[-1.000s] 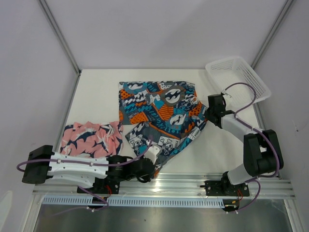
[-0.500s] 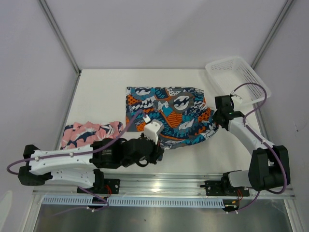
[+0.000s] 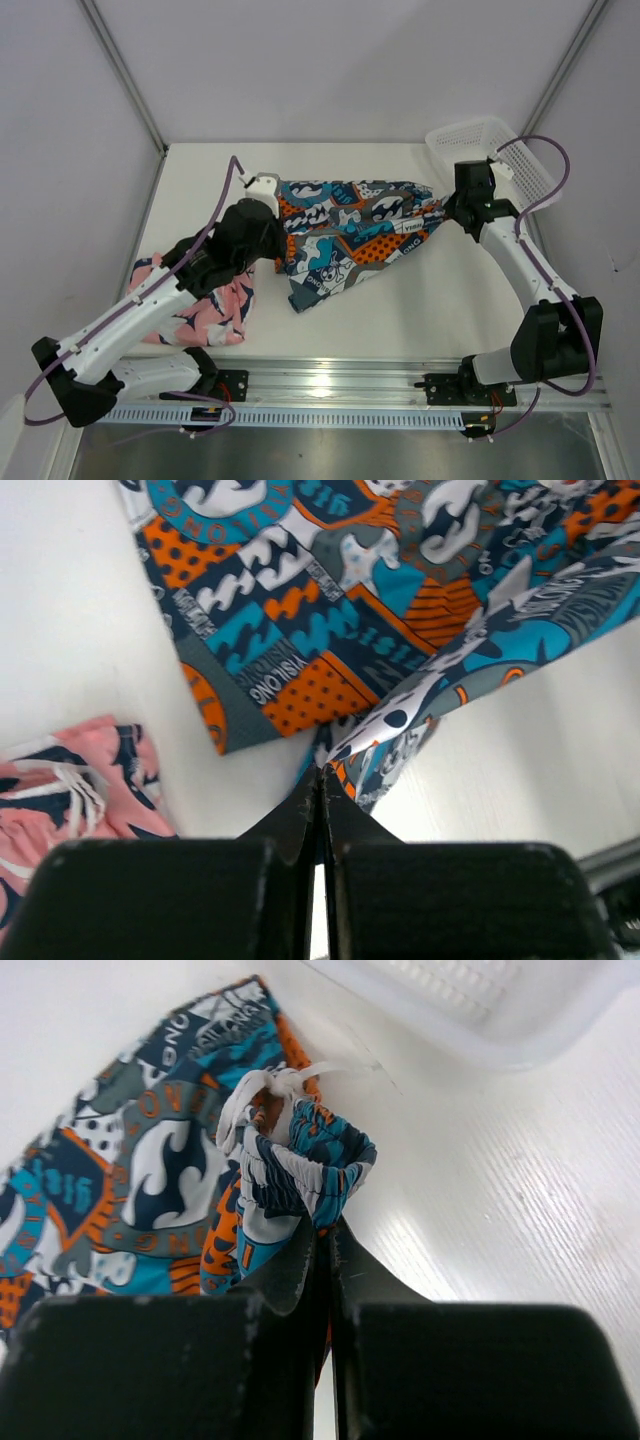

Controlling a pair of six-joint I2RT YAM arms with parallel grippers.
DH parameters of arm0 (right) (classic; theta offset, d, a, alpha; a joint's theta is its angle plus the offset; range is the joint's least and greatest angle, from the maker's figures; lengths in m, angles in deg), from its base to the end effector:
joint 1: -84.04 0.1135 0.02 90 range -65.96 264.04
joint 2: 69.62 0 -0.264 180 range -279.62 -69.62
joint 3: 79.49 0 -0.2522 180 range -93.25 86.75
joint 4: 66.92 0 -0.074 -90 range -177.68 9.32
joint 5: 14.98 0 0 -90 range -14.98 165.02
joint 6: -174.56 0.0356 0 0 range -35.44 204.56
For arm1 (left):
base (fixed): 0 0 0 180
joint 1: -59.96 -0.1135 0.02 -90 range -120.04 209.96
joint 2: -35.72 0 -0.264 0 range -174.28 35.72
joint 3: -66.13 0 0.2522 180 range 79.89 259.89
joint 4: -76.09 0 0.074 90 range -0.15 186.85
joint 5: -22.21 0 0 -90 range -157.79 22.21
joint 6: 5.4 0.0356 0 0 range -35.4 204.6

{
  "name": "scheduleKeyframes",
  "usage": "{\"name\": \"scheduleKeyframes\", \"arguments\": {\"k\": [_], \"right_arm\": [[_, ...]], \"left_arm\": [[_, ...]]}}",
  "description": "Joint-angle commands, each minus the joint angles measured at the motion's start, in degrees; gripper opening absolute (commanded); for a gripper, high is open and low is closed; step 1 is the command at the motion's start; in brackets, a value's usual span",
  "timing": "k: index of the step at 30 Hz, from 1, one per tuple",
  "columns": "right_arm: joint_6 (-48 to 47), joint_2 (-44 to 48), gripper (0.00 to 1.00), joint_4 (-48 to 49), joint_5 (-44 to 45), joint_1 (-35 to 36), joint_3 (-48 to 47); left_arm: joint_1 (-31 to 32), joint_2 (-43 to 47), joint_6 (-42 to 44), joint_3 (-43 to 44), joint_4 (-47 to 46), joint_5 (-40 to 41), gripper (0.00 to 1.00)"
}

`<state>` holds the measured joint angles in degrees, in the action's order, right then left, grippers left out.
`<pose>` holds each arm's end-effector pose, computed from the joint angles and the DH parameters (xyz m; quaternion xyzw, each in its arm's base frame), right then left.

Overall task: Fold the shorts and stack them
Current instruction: Fold the shorts

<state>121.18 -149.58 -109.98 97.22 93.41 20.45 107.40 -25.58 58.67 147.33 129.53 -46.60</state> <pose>0.3026 0.0363 0.3010 0.2866 0.8563 -0.0095 0.4294 0.1581 -0.1531 0.3717 0.0762 0.8671 -0.1479 0.4696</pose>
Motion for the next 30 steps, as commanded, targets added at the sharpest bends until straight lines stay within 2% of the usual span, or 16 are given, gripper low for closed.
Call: {"name": "scheduleKeyframes", "arguments": {"k": [1, 8, 13, 18, 19, 30], "right_arm": [[0.7, -2.2, 0.0, -0.2, 0.3, -0.2, -6.0], [2.1, -8.9, 0.0, -1.0, 0.1, -0.2, -15.0], [3.7, -15.3, 0.0, -1.7, 0.0, -0.3, -21.0], [4.8, -21.2, 0.0, -2.8, 1.4, -0.4, -27.1], [4.7, -25.6, 0.0, -4.1, 1.7, -0.5, -31.8], [5.1, -36.1, 0.0, -5.0, -0.7, -1.2, -43.4]], "left_arm": [[-4.6, -1.9, 6.2, 3.9, -2.9, -3.0, 0.0], [-9.9, -6.2, 9.3, 10.4, -7.6, -5.4, 0.0], [-12.4, -13.1, 9.7, 16.6, -10.4, -3.0, 0.0], [-16.9, -18.8, 9.8, 21.1, -13.0, -4.5, 0.0], [-18.8, -22.8, 9.8, 24.3, -13.6, -5.0, 0.0], [-23.3, -34.1, 10.0, 33.6, -15.5, -6.2, 0.0]]}}
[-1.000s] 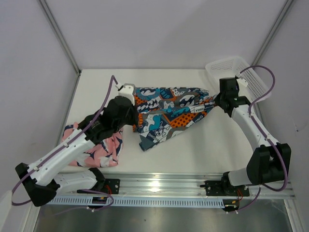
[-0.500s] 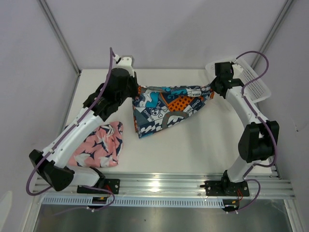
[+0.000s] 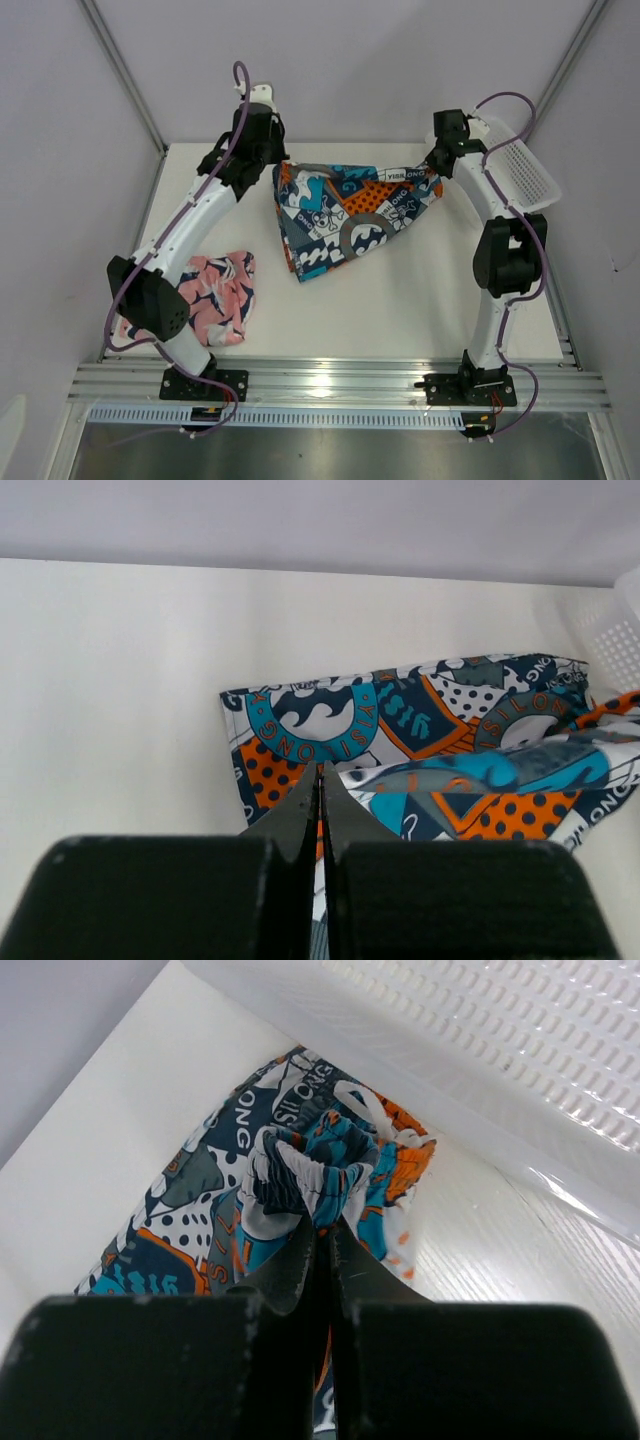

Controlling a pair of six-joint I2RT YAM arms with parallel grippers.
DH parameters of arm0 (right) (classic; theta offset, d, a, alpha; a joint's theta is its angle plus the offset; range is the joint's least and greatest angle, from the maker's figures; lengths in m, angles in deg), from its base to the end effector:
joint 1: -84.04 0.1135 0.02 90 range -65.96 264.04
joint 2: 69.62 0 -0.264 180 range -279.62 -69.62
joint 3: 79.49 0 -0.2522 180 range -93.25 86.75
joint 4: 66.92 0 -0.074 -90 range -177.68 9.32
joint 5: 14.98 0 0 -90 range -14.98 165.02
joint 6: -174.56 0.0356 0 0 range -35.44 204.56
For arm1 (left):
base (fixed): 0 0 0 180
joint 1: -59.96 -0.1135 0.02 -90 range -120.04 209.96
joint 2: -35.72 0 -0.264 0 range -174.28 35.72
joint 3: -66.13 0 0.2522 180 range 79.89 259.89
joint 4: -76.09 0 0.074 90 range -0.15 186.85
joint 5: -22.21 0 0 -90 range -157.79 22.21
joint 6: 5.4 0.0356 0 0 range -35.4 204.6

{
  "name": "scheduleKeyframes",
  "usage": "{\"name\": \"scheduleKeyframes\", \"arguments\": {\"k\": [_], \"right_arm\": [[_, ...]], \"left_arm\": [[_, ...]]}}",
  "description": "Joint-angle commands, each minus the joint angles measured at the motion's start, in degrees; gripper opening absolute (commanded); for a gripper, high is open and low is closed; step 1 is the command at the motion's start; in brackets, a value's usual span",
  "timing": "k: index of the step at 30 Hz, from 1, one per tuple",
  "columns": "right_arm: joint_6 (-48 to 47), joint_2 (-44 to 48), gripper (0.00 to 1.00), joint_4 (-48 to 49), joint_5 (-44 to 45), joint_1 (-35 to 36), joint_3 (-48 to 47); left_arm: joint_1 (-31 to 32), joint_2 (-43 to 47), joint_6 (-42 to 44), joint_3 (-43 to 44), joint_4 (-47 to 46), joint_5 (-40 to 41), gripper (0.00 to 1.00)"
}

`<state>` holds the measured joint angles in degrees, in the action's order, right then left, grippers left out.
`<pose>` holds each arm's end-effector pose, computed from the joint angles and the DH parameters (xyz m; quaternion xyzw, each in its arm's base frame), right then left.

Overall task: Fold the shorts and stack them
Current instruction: Fold the shorts

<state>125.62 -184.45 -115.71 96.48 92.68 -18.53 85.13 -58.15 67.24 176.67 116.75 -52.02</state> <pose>0.4554 0.0560 0.2964 0.3220 0.8502 0.0036 0.4164 0.3465 -0.1521 0.4052 -0.0180 0.8339 -0.0885 0.5446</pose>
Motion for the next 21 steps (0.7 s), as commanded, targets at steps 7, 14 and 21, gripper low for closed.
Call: {"name": "scheduleKeyframes", "arguments": {"k": [7, 14, 21], "right_arm": [[2.1, -5.3, 0.0, 7.4, -4.5, -0.7, -5.9], [1.5, -5.9, 0.0, 11.6, -6.6, -0.4, -6.3], [0.1, -6.5, 0.0, 11.2, -7.2, -0.3, -5.5]], "left_arm": [[-4.1, -6.1, -0.3, 4.3, -5.6, -0.9, 0.0], [-5.4, -6.7, -1.4, 2.7, -6.2, -8.1, 0.0], [-5.4, 1.2, -2.3, -13.7, -13.2, -13.7, 0.64]]}}
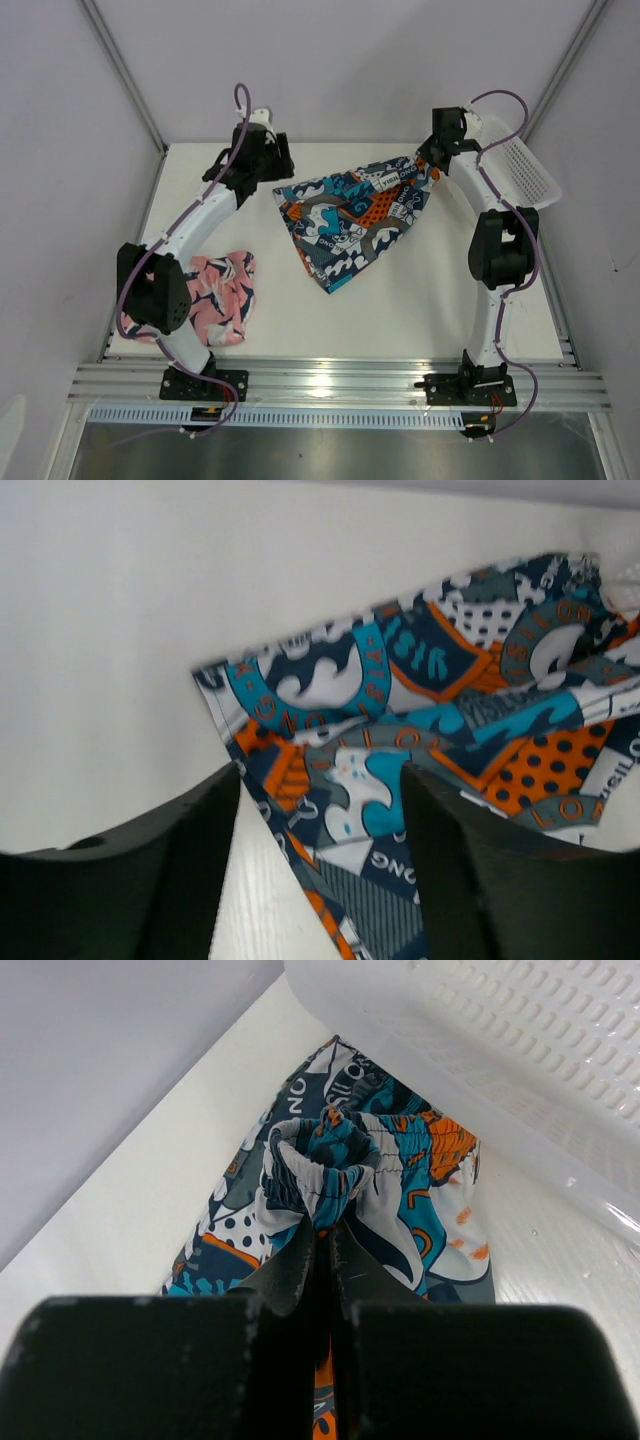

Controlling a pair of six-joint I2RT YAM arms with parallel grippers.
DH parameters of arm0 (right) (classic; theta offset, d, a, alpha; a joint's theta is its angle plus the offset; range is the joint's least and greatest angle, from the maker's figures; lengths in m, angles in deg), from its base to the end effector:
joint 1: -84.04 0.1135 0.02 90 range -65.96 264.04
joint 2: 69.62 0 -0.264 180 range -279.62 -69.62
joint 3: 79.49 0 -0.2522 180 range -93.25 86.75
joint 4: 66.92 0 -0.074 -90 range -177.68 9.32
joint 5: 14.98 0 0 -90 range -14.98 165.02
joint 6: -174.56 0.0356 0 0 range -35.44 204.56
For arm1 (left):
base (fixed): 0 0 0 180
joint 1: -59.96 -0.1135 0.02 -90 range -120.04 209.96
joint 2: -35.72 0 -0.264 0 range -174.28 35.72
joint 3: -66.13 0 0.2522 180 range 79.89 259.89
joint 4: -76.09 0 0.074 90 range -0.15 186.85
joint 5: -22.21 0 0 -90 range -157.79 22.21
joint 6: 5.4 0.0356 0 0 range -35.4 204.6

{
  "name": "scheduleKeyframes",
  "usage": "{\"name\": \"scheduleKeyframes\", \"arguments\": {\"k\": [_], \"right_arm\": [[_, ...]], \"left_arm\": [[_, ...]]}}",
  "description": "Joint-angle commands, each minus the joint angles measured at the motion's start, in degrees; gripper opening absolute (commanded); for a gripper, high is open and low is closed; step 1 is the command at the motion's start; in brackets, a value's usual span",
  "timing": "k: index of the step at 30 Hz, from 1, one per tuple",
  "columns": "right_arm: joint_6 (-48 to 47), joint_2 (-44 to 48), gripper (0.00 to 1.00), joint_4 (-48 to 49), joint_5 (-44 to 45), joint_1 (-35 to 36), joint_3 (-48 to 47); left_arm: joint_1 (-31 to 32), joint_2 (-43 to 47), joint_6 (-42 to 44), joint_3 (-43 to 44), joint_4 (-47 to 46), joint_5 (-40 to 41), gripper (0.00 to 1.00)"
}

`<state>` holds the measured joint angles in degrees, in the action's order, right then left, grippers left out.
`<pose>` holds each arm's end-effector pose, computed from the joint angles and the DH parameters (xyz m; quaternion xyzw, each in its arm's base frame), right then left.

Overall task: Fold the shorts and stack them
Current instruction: Fold the shorts

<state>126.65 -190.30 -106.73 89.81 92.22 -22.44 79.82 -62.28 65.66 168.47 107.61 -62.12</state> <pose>0.4890 0.0611 0.2845 0.3138 0.8343 0.0816 0.4458 0.3826 -0.1345 0.3440 -0.0189 0.8526 -0.1331 0.5050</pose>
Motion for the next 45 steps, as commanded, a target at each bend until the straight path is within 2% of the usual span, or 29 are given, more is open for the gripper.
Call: {"name": "scheduleKeyframes", "arguments": {"k": [1, 2, 5, 9, 14, 18, 23, 27, 33, 36, 45], "right_arm": [[-0.9, -0.5, 0.0, 2.4, -0.5, 0.2, -1.2], [-1.1, -0.4, 0.0, 2.6, -1.0, 0.3, -1.0], [-1.6, -0.7, 0.0, 2.9, -1.4, 0.4, -1.1], [-2.0, -0.8, 0.0, 3.2, -1.9, 0.4, -1.3], [-2.6, -1.0, 0.0, 3.4, -2.4, 0.3, -1.3], [-3.2, -1.0, 0.0, 3.5, -3.3, 0.0, -1.2], [-3.9, -1.3, 0.0, 4.0, -4.6, -0.1, -1.2], [-4.1, -1.4, 0.0, 4.3, -5.3, -0.3, -1.2], [-3.8, -1.4, 0.0, 4.6, -6.1, -0.6, -1.2], [-3.7, -1.5, 0.0, 4.7, -6.5, -0.7, -1.3], [-3.6, -1.8, 0.0, 4.5, -6.6, -0.9, -1.2]], "left_arm": [[-0.1, 6.1, -0.4, -6.6, -4.8, -4.9, 0.71], [-0.1, 6.7, 0.8, -9.9, -6.5, -6.3, 0.8], [-0.1, 8.4, 2.4, -14.1, -7.9, -11.6, 0.88], [0.0, 9.3, 4.4, -19.1, -10.1, -15.0, 0.91], [-0.1, 8.1, 7.3, -24.1, -16.1, -21.9, 0.92], [0.0, 4.4, 8.2, -23.5, -17.5, -26.2, 0.91], [0.0, 0.2, 9.0, -22.7, -19.8, -21.9, 0.91], [0.0, -4.3, 14.1, -19.0, -18.3, -21.1, 0.91], [0.2, -8.5, 17.3, -13.2, -9.9, -14.8, 0.85], [-0.7, -12.3, 15.1, -9.6, -6.2, -16.1, 0.77], [-1.3, -14.1, 6.4, -13.9, -12.7, -20.1, 0.76]]}}
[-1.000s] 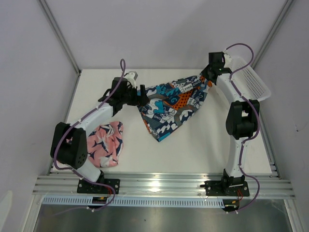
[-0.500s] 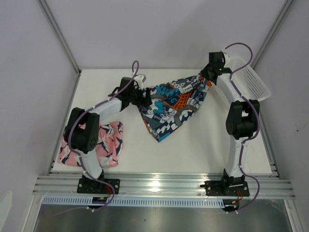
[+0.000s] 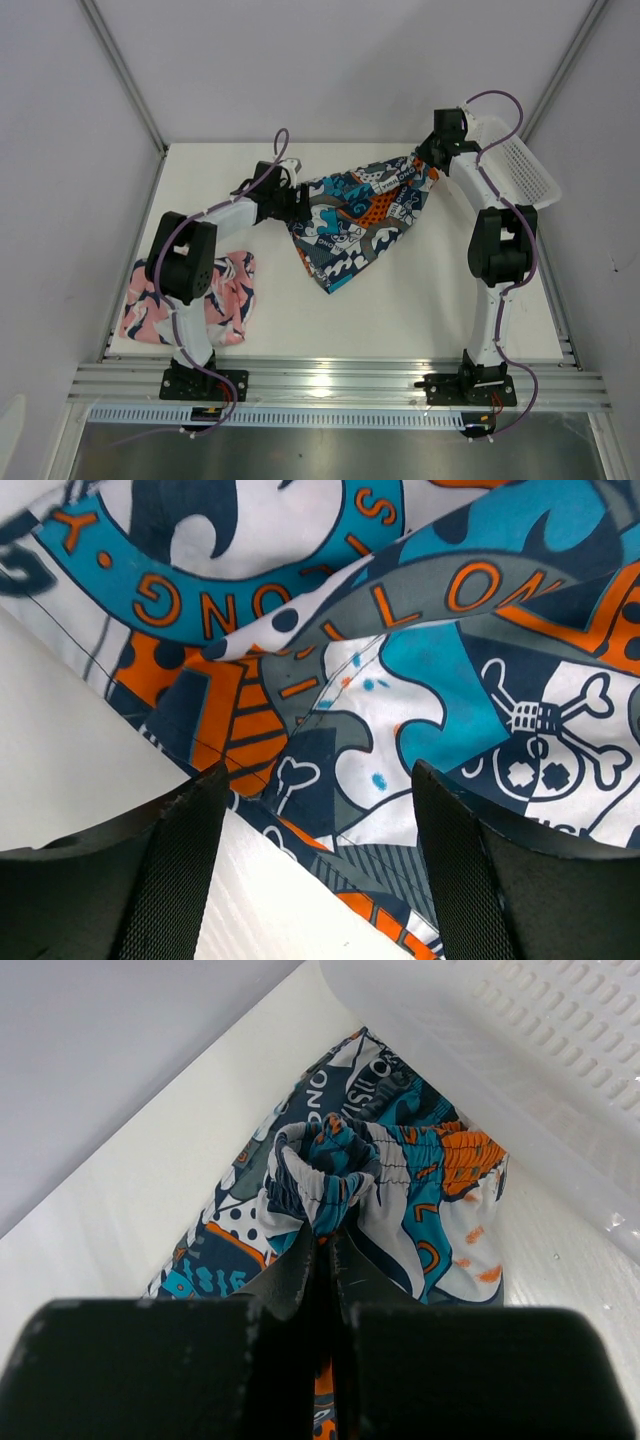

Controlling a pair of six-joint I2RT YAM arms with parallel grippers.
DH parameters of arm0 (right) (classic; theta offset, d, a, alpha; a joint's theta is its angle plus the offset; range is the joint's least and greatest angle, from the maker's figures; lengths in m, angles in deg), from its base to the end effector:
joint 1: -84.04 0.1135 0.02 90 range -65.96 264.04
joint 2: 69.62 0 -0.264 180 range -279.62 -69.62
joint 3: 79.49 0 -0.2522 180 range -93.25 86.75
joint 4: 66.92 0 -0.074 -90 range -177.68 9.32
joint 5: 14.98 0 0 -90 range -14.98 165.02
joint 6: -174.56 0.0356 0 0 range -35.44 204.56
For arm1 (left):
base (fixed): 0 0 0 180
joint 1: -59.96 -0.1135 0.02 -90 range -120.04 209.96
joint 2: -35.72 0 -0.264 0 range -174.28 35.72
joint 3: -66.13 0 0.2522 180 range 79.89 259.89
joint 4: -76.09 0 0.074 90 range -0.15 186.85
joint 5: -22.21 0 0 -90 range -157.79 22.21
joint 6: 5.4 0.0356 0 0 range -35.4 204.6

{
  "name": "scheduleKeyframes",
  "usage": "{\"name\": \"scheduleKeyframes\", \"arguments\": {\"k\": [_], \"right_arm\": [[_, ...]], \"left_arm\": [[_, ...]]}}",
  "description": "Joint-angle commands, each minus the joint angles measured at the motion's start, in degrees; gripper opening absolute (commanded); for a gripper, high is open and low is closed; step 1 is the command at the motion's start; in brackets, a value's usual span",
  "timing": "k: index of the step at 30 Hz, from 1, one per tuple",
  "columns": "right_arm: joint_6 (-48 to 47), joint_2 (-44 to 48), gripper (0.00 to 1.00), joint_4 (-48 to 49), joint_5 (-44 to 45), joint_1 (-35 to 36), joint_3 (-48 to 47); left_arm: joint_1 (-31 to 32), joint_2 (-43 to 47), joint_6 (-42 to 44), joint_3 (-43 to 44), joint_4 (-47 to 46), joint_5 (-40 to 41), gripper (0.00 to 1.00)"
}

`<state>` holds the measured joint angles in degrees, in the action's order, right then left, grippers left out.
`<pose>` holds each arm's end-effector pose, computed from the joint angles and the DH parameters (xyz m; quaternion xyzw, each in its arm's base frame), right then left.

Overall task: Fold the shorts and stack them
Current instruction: Fold the shorts

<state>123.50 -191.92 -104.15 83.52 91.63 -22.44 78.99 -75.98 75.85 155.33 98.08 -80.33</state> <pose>0.4973 0.0610 0.2744 0.2728 0.8487 0.1162 0.4379 0.4023 -0.1469 0.1861 0.1242 0.9092 -0.1901 0.3491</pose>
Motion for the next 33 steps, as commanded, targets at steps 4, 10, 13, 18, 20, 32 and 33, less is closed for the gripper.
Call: {"name": "scheduleKeyframes", "arguments": {"k": [4, 10, 13, 18, 20, 32, 33], "right_arm": [[-0.4, -0.2, 0.0, 1.8, -0.3, -0.3, -0.9], [-0.2, -0.1, 0.0, 2.0, -0.6, -0.4, -0.6], [-0.1, 0.0, 0.0, 2.1, -0.8, -0.4, -0.5], [0.1, -0.3, 0.0, 2.5, -1.0, -0.4, -0.3], [0.0, -0.2, 0.0, 2.4, -1.1, -0.4, -0.4], [0.2, 0.0, 0.0, 2.5, -1.3, -0.5, -0.5], [0.1, 0.0, 0.0, 2.5, -1.3, -0.4, -0.4]], "left_arm": [[-0.5, -0.1, -5.7, -2.7, -4.4, -0.4, 0.75], [-0.5, -0.6, -7.5, -3.1, -4.7, 0.1, 0.73], [-0.5, -1.1, -7.9, -2.8, -3.8, 1.1, 0.72], [-0.5, -0.7, -8.9, -3.3, -5.2, 1.4, 0.69], [-0.5, -1.2, -9.3, -2.8, -4.1, 2.2, 0.68], [-0.6, -0.1, -13.6, -7.5, -15.8, 3.7, 0.45], [-0.6, -0.6, -14.0, -7.6, -16.3, 3.7, 0.43]]}}
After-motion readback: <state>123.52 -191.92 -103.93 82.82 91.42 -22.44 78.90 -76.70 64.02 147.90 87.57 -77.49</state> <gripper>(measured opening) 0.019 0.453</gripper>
